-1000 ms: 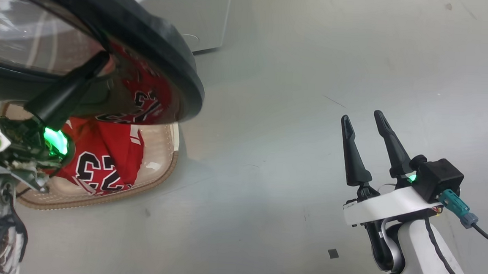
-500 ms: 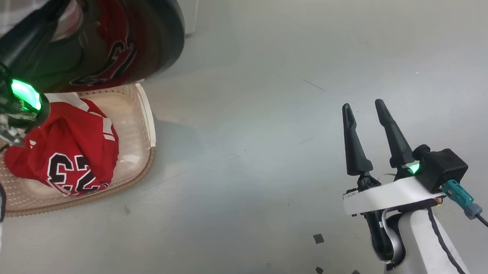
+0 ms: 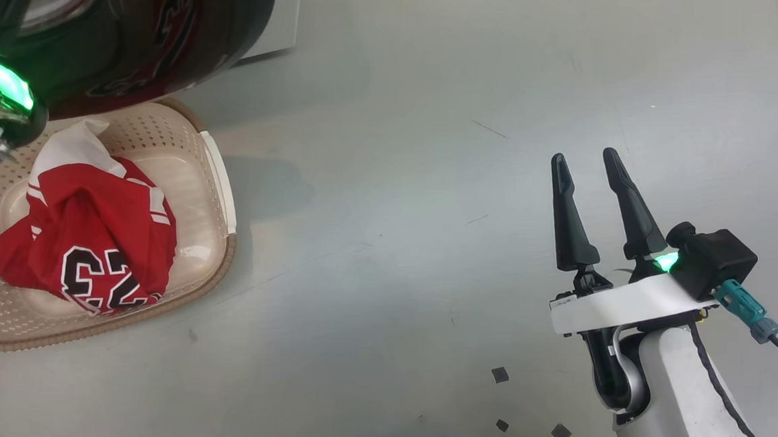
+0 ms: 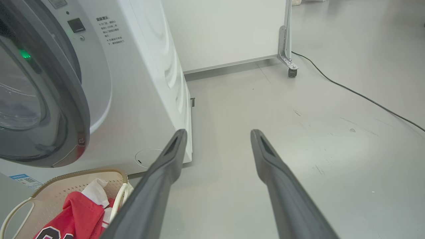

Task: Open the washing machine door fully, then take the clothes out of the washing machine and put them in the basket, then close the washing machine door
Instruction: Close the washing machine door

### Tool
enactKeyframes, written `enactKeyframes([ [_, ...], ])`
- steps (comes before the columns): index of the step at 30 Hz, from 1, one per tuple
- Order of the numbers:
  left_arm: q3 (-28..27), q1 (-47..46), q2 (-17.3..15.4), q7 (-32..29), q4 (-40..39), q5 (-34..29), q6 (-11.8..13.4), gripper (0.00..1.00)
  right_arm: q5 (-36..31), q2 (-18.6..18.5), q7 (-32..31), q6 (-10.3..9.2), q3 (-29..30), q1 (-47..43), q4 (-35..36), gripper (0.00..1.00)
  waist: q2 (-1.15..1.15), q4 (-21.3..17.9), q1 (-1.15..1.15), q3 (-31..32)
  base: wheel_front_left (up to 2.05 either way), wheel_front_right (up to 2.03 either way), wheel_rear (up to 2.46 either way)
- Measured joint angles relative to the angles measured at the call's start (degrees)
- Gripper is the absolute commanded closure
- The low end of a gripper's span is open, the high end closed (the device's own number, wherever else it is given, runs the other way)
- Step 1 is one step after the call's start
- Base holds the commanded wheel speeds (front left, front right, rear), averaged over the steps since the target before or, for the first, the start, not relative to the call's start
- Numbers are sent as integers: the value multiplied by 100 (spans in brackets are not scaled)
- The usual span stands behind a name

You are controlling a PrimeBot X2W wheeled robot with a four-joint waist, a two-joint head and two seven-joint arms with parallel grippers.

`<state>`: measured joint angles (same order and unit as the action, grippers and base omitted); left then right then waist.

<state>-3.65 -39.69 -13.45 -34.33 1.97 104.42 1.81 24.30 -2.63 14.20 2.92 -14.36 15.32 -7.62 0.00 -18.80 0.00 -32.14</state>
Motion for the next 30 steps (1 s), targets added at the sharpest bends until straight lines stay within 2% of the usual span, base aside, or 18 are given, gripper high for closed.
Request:
enactKeyframes([
  [8,-58,-339,3,170,310,-152,13,100,88,5,0,3,-133,68,11,0,0,-78,0,31,0,0,0],
  [16,11,-375,134,166,661,-165,-170,100,80,4,0,-2,-55,63,-14,0,0,-37,0,150,0,0,0],
  [22,-31,-290,338,221,843,-147,-482,100,18,3,0,-2,-15,60,-15,0,0,98,0,235,0,0,0],
  [26,-194,90,519,380,1013,-91,-682,100,-71,3,0,-2,70,58,-22,0,0,251,0,325,0,0,0],
  [30,-356,377,734,515,1046,99,-776,100,-141,2,0,-3,123,43,-53,0,0,383,0,411,0,0,0],
])
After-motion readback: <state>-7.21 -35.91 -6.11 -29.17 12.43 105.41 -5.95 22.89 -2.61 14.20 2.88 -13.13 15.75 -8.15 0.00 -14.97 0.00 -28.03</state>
